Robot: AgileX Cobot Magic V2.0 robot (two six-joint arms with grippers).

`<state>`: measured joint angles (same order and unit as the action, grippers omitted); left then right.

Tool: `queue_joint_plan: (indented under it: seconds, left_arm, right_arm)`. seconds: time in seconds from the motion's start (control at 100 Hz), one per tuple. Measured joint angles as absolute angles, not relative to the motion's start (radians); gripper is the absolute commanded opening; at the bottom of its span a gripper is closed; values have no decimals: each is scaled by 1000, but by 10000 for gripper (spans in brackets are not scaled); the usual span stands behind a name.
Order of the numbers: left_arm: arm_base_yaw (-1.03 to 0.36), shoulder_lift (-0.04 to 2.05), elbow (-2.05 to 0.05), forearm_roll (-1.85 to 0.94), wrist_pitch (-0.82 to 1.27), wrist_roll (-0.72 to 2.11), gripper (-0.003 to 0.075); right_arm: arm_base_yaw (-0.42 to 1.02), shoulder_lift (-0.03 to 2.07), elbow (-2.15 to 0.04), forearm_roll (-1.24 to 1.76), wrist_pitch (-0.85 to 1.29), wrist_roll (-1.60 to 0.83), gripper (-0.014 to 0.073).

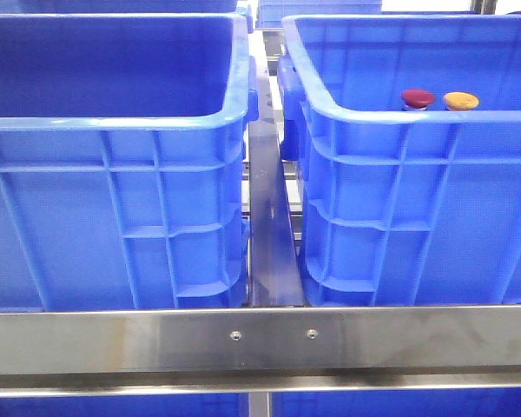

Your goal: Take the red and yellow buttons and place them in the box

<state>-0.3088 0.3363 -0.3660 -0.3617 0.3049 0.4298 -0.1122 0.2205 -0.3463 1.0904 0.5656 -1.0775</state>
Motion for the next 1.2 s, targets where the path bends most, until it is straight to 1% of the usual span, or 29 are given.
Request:
queue_joint_plan:
  seconds: [0.08,0.19,0.28,0.39,0.53,0.65,0.87,1.2]
  left_arm:
    - [-253,302,-333,-226,273,278,-20]
    - [-165,236,-259,-111,168,175,-20]
    - [-97,178,-191,-84,99,135,-20]
    - [-26,117,-109,-64,76,94,-20]
    - [30,32,0,-33,36,76,-20]
    - [52,-6,2,0,7,57,-20]
    - [54,-6,2,126,42,-76,-20]
    - [54,-6,2,122,47,-57,-20]
  right_arm:
    - [-112,220,-346,1090,566,-1077,-64]
    - [-112,220,-346,1090,566,-1077,-64]
    - [-112,220,-346,1090,566,-1077,-64]
    - [-112,220,-346,1090,566,-1077,-64]
    - [-112,220,-346,1090,566,-1077,-64]
    - [-112,220,-345,1090,567,-1077,-64]
    - [-112,220,-343,1093,567,-1077,-64]
    - [-112,220,-343,1093,567,-1077,-64]
